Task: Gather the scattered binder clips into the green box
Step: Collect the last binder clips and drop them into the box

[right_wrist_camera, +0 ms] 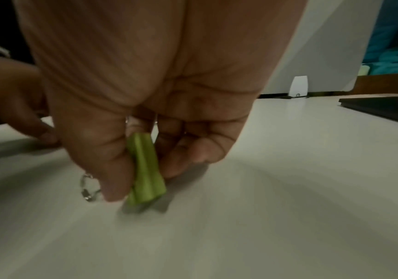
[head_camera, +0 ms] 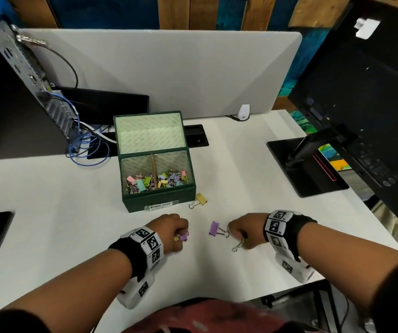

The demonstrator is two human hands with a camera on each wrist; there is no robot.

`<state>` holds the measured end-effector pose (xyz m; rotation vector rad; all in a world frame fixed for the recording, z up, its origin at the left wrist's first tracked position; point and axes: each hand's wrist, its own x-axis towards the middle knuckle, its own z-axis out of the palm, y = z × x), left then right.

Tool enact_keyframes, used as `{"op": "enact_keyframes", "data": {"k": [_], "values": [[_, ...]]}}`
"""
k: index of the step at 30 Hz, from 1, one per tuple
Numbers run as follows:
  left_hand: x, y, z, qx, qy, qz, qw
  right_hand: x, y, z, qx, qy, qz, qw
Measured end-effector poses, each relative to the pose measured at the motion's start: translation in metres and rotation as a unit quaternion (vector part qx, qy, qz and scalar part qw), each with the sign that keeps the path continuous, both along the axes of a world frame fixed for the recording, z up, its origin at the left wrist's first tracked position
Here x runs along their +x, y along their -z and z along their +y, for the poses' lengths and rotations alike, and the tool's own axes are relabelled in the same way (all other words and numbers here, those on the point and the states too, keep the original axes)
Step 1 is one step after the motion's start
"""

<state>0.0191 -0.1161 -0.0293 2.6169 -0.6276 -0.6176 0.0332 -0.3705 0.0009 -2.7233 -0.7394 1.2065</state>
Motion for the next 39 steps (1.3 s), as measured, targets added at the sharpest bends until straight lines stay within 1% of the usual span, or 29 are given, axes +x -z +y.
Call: {"op": "enact_keyframes", "data": {"k": [3, 6, 8, 10, 12, 14, 16, 19, 22, 24, 26, 28, 31, 32, 34, 37, 39], "values": [[0.0, -0.005, 0.013, -0.058, -0.053, 0.005, 0.997, 0.014, -0.016, 0.011, 0.033, 0.058, 0.009, 0.998], [0.0, -0.022, 0.029, -0.131, -0.119, 0.001, 0.984, 0.032, -0.045, 0.031, 0.114, 0.154, 0.027, 0.981], [0.004, -0.037, 0.042, -0.195, -0.16, -0.021, 0.967, 0.046, -0.063, 0.05, 0.172, 0.198, 0.011, 0.965], [0.009, -0.052, 0.054, -0.259, -0.198, -0.051, 0.944, 0.058, -0.076, 0.072, 0.229, 0.231, -0.02, 0.945], [0.015, -0.067, 0.066, -0.298, -0.246, -0.083, 0.918, 0.066, -0.085, 0.094, 0.29, 0.256, -0.038, 0.921], [0.022, -0.078, 0.077, -0.293, -0.299, -0.112, 0.901, 0.069, -0.094, 0.117, 0.348, 0.269, -0.034, 0.898], [0.026, -0.087, 0.086, -0.265, -0.323, -0.133, 0.898, 0.069, -0.1, 0.135, 0.376, 0.264, -0.035, 0.888], [0.031, -0.094, 0.092, -0.251, -0.33, -0.137, 0.9, 0.069, -0.099, 0.144, 0.385, 0.244, -0.037, 0.89], [0.037, -0.094, 0.093, -0.239, -0.325, -0.147, 0.903, 0.068, -0.091, 0.13, 0.368, 0.217, -0.09, 0.9], [0.043, -0.09, 0.092, -0.223, -0.318, -0.152, 0.909, 0.069, -0.082, 0.111, 0.333, 0.216, -0.14, 0.907], [0.049, -0.087, 0.089, -0.194, -0.307, -0.149, 0.92, 0.069, -0.07, 0.089, 0.289, 0.226, -0.166, 0.915], [0.053, -0.081, 0.085, -0.149, -0.287, -0.137, 0.936, 0.069, -0.056, 0.068, 0.233, 0.221, -0.163, 0.933], [0.053, -0.071, 0.076, -0.101, -0.25, -0.151, 0.951, 0.063, -0.038, 0.046, 0.115, 0.151, -0.124, 0.974], [0.052, -0.067, 0.07, -0.087, -0.219, -0.163, 0.958, 0.061, -0.033, 0.042, 0.081, 0.123, -0.113, 0.983], [0.044, -0.063, 0.054, -0.06, -0.13, -0.167, 0.975, 0.057, -0.025, 0.04, 0.051, 0.068, -0.099, 0.991], [0.031, -0.059, 0.021, -0.03, 0.022, -0.099, 0.994, 0.051, -0.019, 0.046, 0.009, -0.012, -0.105, 0.994], [0.023, -0.053, 0.0, 0.012, 0.099, -0.053, 0.994, 0.047, -0.016, 0.052, -0.022, -0.054, -0.117, 0.991]]}}
